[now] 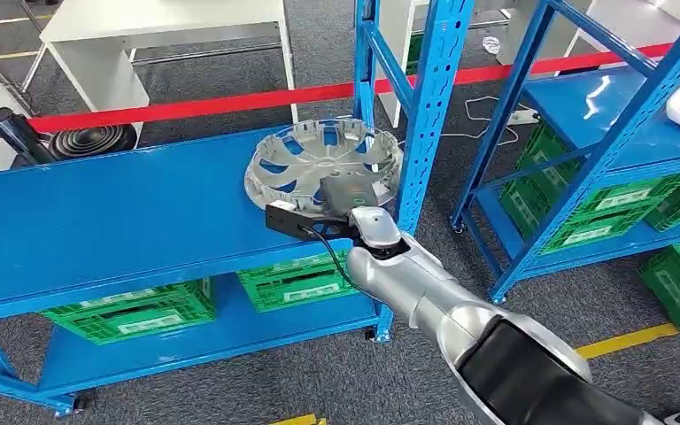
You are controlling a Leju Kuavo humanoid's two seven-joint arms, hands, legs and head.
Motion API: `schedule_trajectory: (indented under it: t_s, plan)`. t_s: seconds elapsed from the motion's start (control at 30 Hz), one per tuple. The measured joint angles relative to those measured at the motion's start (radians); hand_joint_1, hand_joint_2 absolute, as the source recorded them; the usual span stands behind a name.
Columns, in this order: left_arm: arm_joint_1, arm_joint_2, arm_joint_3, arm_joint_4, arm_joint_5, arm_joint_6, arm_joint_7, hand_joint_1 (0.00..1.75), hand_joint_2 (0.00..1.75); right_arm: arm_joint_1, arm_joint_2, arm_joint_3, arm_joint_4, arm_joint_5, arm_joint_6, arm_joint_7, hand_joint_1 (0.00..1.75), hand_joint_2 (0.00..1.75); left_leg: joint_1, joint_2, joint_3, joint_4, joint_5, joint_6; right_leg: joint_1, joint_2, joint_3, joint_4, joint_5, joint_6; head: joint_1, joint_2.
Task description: Take the parts from the cabinet and place them on the table.
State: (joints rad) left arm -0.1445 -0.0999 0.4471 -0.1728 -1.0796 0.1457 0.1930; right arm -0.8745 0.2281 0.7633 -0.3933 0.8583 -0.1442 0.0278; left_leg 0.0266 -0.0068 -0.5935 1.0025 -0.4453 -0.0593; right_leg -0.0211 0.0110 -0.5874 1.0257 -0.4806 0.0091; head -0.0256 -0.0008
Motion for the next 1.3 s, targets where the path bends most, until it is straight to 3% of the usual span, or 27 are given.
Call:
schedule_trajectory:
  t_s: [0.8, 0.83, 0.87, 0.9, 0.97, 1.0, 1.03, 1.3]
  plan:
    - [0.004, 0.000, 0.007, 0.000, -0.016, -0.007, -0.011, 0.00, 0.00, 0.000, 0.080, 0.000, 0.006, 0.033, 0.004, -0.052, 1.75, 1.75, 0.000, 0.000, 0.000, 0.000, 0.000, 0.000, 0.000, 0.000, 0.000, 0.000, 0.000, 0.000, 0.000, 0.000]
    - [0.004, 0.000, 0.007, 0.000, -0.016, -0.007, -0.014, 0.00, 0.00, 0.000, 0.081, 0.000, 0.008, 0.033, 0.004, -0.052, 0.10, 1.75, 0.000, 0.000, 0.000, 0.000, 0.000, 0.000, 0.000, 0.000, 0.000, 0.000, 0.000, 0.000, 0.000, 0.000]
    - [0.004, 0.000, 0.008, 0.000, -0.017, -0.007, -0.016, 0.00, 0.00, 0.000, 0.084, 0.000, 0.009, 0.033, 0.004, -0.052, 0.10, 1.75, 0.000, 0.000, 0.000, 0.000, 0.000, 0.000, 0.000, 0.000, 0.000, 0.000, 0.000, 0.000, 0.000, 0.000]
    - [0.005, 0.000, 0.008, 0.000, -0.017, -0.007, -0.017, 0.00, 0.00, 0.000, 0.084, 0.000, 0.011, 0.032, 0.004, -0.052, 0.00, 1.75, 0.000, 0.000, 0.000, 0.000, 0.000, 0.000, 0.000, 0.000, 0.000, 0.000, 0.000, 0.000, 0.000, 0.000]
    - [0.004, 0.000, 0.008, 0.000, -0.019, -0.007, -0.018, 0.00, 0.00, 0.001, 0.085, 0.000, 0.012, 0.031, -0.001, -0.048, 0.00, 1.75, 0.000, 0.000, 0.000, 0.000, 0.000, 0.000, 0.000, 0.000, 0.000, 0.000, 0.000, 0.000, 0.000, 0.000]
    - [0.004, 0.000, 0.008, 0.000, -0.020, -0.008, -0.018, 0.00, 0.00, 0.001, 0.085, 0.000, 0.013, 0.030, -0.002, -0.044, 0.00, 0.00, 0.000, 0.000, 0.000, 0.000, 0.000, 0.000, 0.000, 0.000, 0.000, 0.000, 0.000, 0.000, 0.000, 0.000]
    - [0.004, 0.000, 0.008, 0.000, -0.021, -0.008, -0.018, 0.00, 1.75, 0.000, 0.085, 0.000, 0.014, 0.030, -0.001, -0.039, 0.00, 0.00, 0.000, 0.000, 0.000, 0.000, 0.000, 0.000, 0.000, 0.000, 0.000, 0.000, 0.000, 0.000, 0.000, 0.000]
    - [0.005, 0.000, 0.008, 0.000, -0.032, -0.009, -0.003, 0.00, 1.75, 0.000, 0.084, 0.000, 0.017, 0.030, 0.000, -0.033, 0.00, 0.00, 0.000, 0.000, 0.000, 0.000, 0.000, 0.000, 0.000, 0.000, 0.000, 0.000, 0.000, 0.000, 0.000, 0.000]
